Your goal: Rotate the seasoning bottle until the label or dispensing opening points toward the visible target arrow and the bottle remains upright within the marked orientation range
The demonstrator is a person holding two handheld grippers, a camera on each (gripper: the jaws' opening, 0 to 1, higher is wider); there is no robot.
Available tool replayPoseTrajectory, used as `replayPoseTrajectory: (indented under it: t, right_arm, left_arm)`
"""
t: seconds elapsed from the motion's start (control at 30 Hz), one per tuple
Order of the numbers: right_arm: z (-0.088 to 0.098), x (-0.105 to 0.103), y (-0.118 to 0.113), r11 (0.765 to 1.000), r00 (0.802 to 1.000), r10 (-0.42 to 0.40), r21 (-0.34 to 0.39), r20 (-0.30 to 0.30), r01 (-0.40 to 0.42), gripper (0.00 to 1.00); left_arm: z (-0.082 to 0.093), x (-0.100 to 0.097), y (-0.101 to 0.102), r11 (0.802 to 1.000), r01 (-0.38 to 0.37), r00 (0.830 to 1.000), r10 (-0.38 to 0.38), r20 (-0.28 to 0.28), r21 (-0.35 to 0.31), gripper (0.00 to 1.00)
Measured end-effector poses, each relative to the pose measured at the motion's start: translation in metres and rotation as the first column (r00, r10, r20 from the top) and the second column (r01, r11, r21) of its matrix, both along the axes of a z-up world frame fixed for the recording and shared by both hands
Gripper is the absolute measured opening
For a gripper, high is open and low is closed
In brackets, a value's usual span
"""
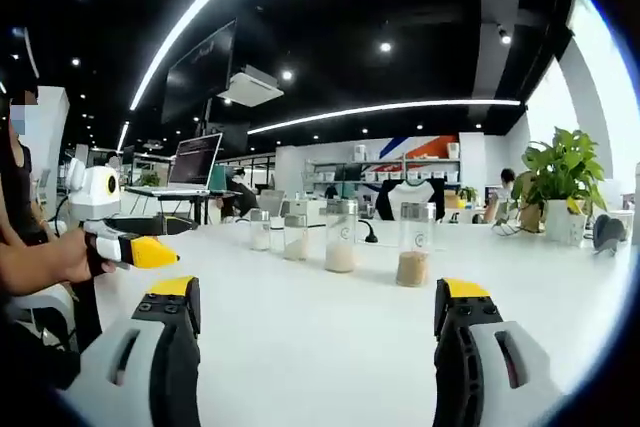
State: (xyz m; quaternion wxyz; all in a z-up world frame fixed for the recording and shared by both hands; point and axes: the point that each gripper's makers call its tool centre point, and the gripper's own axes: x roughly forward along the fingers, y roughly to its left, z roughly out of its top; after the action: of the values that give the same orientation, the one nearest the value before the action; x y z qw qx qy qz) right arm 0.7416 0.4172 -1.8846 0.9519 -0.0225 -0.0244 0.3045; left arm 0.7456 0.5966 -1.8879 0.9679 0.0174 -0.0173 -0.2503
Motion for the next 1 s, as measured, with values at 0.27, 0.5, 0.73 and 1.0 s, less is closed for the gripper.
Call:
replayPoseTrajectory:
  t: [0.27,0.5,0.73,1.0]
  right_arm:
    - [0.0028,-0.0016,-0.0001,1.0,1.0,0.004,0.02,0.007,-0.004,0.99]
    - [0.0021,-0.0005,-0.0029,0.999,1.0,0.003,0.035,-0.001,-0.003,0.99]
    - [0.0026,0.0015,-0.0077,0.998,1.0,0.003,0.062,-0.009,-0.002,0.99]
    - [0.0015,0.0007,-0.0054,0.998,1.0,0.007,0.054,-0.008,-0.007,0.99]
  left_arm:
    - [-0.0003,-0.0006,0.0008,1.0,0.002,1.0,-0.002,0.003,-0.008,1.0]
    - [-0.0031,0.0014,0.0038,1.0,0.0,1.0,0.0,-0.008,-0.025,1.0]
    - [-0.0051,0.0006,0.0024,1.0,0.002,1.0,-0.002,-0.013,-0.017,1.0]
    - [-0.006,-0.0003,0.0021,1.0,0.003,1.0,-0.003,-0.022,-0.027,1.0]
